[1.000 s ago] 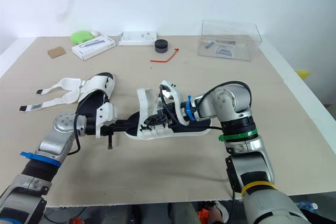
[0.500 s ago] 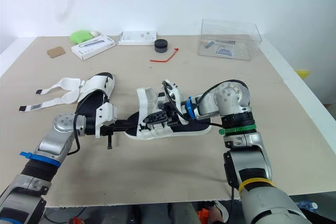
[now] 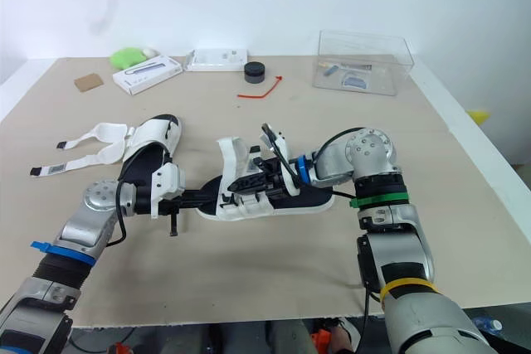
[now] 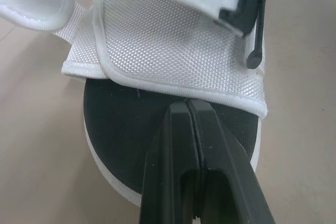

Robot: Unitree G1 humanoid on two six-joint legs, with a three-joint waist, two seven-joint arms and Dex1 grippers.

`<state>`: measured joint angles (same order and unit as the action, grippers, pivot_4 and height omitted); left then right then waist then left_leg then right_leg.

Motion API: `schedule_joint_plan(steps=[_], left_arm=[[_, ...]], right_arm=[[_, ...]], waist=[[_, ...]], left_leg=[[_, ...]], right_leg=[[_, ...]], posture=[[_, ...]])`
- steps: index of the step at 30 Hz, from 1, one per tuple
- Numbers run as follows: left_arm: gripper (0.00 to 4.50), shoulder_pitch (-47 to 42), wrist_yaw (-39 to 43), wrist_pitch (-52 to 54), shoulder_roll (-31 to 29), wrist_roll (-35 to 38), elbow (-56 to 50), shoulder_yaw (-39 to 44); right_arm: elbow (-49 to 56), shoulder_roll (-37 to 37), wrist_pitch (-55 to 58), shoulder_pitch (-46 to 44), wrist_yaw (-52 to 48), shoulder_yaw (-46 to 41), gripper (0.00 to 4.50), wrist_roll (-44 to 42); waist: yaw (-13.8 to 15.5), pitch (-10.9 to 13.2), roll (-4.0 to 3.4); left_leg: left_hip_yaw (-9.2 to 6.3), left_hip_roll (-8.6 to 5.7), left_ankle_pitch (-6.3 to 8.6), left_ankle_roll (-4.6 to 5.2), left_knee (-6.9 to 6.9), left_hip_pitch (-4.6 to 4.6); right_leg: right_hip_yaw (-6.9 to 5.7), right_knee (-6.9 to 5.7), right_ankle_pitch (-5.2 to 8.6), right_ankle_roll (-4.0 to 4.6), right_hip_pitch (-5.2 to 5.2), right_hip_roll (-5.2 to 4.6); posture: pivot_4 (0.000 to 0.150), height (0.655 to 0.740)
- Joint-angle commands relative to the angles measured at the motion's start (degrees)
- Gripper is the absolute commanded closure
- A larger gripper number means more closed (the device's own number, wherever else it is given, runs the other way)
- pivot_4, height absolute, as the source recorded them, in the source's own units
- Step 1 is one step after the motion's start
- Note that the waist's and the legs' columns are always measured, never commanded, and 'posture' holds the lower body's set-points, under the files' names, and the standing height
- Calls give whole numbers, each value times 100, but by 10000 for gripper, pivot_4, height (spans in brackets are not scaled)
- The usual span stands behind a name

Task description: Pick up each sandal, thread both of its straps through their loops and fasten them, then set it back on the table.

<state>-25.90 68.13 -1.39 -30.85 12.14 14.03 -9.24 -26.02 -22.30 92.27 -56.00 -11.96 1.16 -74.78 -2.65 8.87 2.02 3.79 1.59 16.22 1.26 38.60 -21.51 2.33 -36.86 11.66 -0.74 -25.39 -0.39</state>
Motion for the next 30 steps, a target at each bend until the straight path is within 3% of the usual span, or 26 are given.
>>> schedule_joint_plan(steps=[1, 18, 30], left_arm=[[45000, 122, -29, 76, -128, -264, 184, -129], [45000, 107, -43, 11, -93, -306, 230, -173], [45000, 93, -68, -60, -88, -322, 292, -209]], right_arm=[[293, -67, 23, 58, 265, 103, 44711, -571], [696, -117, 23, 479, 1048, 265, 44711, -997], [1744, -243, 23, 597, 457, 466, 44711, 103]], waist=[[0, 0, 0], [1, -1, 0], [2, -2, -1]], left_leg=[[-1, 0, 0, 0, 0, 0], [-2, 2, 1, 1, -5, -1], [-2, 1, 4, 6, -7, -3]], right_leg=[[-1, 0, 0, 0, 0, 0], [-2, 9, 3, -6, 2, -1], [-4, 17, 6, -10, 3, -4]], posture=[[1500, 7400], [1500, 7400], [1500, 7400]])
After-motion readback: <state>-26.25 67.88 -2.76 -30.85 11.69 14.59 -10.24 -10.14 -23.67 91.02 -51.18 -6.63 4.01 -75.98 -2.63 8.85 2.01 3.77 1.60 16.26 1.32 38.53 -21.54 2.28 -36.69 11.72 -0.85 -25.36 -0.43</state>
